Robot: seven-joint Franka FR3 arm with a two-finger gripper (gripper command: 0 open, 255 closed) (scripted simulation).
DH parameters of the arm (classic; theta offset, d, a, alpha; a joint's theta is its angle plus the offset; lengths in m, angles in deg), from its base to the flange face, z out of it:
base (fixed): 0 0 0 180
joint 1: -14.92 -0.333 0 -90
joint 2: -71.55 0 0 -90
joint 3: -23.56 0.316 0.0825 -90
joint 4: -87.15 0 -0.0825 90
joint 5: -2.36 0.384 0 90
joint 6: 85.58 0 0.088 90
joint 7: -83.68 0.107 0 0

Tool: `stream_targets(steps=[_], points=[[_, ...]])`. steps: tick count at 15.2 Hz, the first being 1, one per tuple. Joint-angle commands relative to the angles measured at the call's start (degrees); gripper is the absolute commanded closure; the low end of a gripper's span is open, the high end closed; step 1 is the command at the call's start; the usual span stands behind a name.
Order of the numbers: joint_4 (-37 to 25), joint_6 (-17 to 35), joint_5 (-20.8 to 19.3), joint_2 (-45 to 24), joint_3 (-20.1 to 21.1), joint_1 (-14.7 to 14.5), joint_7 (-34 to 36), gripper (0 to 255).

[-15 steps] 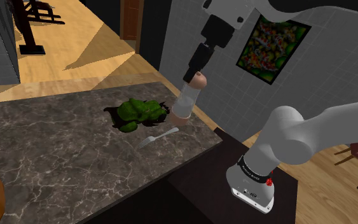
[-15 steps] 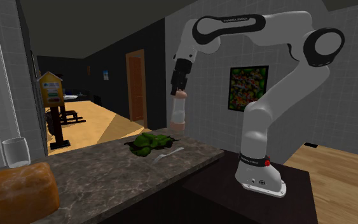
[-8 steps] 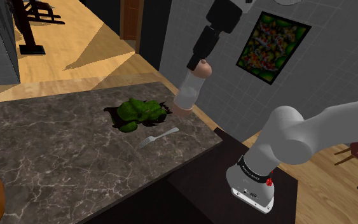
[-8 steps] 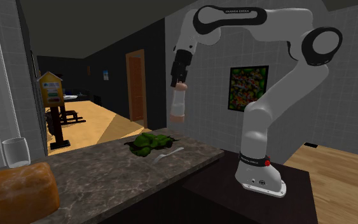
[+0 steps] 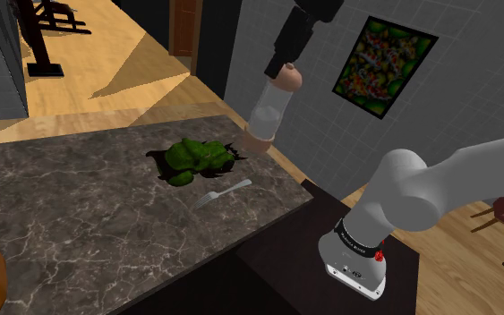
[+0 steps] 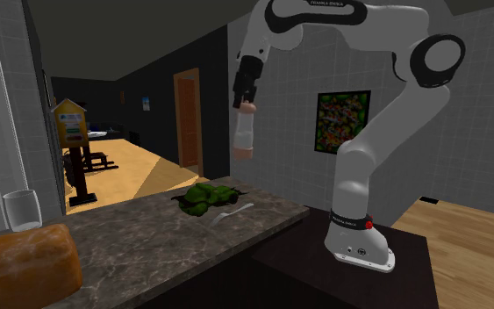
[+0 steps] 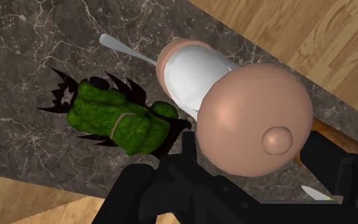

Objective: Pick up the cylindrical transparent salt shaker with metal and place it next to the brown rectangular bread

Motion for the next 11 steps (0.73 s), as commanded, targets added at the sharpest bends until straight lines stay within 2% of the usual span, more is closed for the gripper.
stream_targets(steps=[1, 6, 11], points=[[-2.0, 1.0, 0.3, -2.7, 1.3, -0.1, 1.1, 255], [-9.4, 4.5, 0.2, -12.4, 5.9, -0.1, 5.2, 255], [-18.5, 6.9, -1.8, -22.8, 10.4, 0.0, 10.0, 255]])
